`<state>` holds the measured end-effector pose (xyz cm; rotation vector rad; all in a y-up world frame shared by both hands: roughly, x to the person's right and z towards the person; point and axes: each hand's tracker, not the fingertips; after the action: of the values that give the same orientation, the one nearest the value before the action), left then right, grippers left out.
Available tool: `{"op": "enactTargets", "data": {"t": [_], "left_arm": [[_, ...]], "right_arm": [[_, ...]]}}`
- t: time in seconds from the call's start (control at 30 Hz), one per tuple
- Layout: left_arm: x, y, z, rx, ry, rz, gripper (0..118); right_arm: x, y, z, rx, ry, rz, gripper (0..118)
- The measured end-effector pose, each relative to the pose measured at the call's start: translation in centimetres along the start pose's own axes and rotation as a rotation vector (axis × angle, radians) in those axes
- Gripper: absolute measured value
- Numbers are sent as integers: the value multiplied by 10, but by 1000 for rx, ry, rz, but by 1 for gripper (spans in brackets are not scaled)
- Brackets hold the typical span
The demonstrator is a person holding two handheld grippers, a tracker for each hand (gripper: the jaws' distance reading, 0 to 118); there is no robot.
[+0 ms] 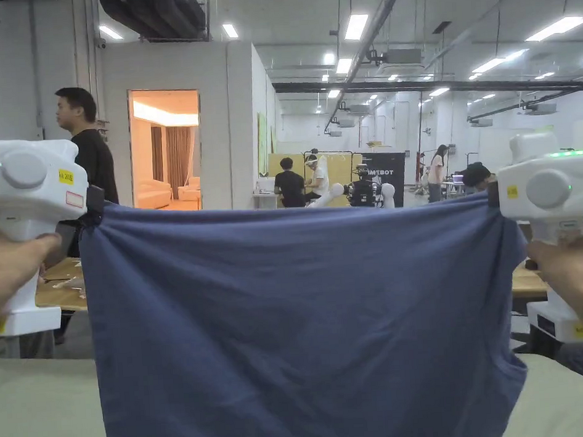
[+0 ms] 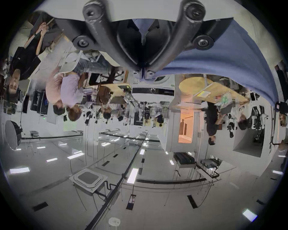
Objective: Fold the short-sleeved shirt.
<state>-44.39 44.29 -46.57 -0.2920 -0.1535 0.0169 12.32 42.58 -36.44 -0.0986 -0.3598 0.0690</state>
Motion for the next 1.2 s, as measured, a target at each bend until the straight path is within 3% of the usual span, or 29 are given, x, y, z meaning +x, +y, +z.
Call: {"op": "enactTargets", "data": {"t": [0.23, 0.4, 0.77, 1.2], "left_arm": [[3, 42, -11, 49, 29, 5, 0], [6, 26, -15, 50, 18, -21, 0], [2, -136, -12, -118, -38, -17, 0], [-3, -297, 101, -214, -93, 14, 0]], "right_arm": [[-7, 44, -22, 75, -16, 36, 0], [-8, 33, -21, 88, -23, 36, 0], [-4, -123, 17, -117, -3, 33, 0], [17, -271, 137, -277, 12, 81, 0]]}}
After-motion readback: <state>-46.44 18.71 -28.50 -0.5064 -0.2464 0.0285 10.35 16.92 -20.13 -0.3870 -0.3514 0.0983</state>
